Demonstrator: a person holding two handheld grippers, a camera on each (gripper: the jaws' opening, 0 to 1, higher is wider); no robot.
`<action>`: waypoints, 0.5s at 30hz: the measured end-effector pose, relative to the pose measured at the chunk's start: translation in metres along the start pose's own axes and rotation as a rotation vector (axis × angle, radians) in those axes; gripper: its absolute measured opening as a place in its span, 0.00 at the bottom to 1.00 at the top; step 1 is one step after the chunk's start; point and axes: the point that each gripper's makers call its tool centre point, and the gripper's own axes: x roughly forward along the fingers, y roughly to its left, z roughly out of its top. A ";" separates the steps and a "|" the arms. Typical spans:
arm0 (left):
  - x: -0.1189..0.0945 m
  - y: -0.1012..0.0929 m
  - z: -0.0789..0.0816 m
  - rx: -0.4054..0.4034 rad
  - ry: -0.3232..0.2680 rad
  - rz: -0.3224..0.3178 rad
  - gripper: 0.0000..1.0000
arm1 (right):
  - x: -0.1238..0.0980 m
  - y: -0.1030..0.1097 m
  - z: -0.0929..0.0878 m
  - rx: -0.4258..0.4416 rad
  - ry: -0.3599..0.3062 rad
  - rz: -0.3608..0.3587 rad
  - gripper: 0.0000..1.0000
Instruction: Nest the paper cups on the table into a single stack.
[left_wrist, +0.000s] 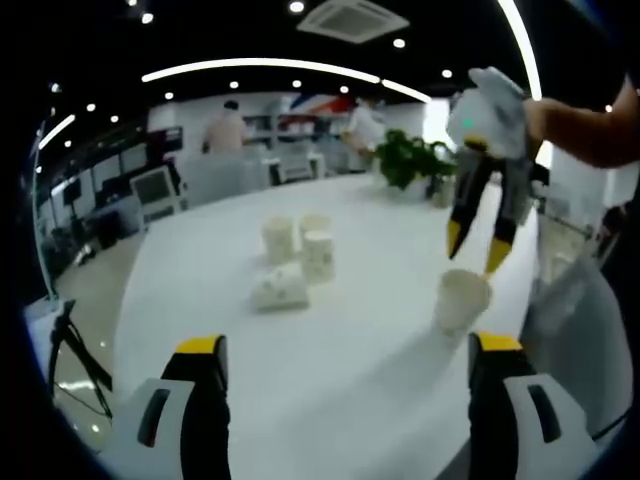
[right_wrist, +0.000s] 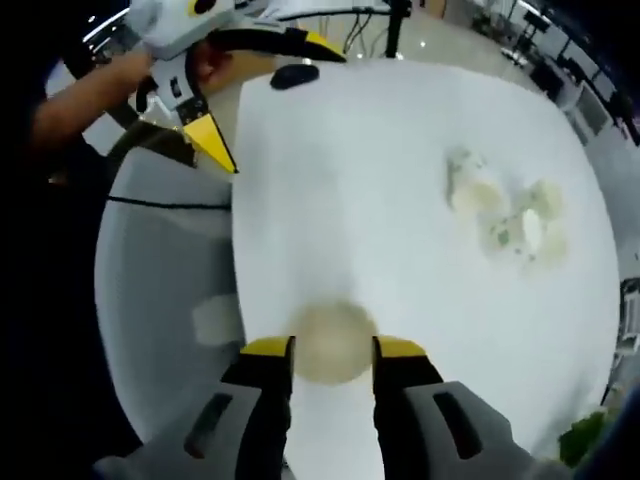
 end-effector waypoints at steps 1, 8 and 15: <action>0.000 0.000 0.000 0.001 0.000 -0.001 0.99 | -0.003 -0.003 0.000 0.010 -0.019 -0.017 0.34; 0.003 0.004 0.011 0.011 -0.015 -0.004 0.99 | -0.026 -0.028 -0.004 0.092 -0.195 -0.076 0.38; 0.009 0.006 0.015 0.019 -0.023 -0.011 0.99 | -0.046 -0.060 -0.016 0.177 -0.418 -0.185 0.49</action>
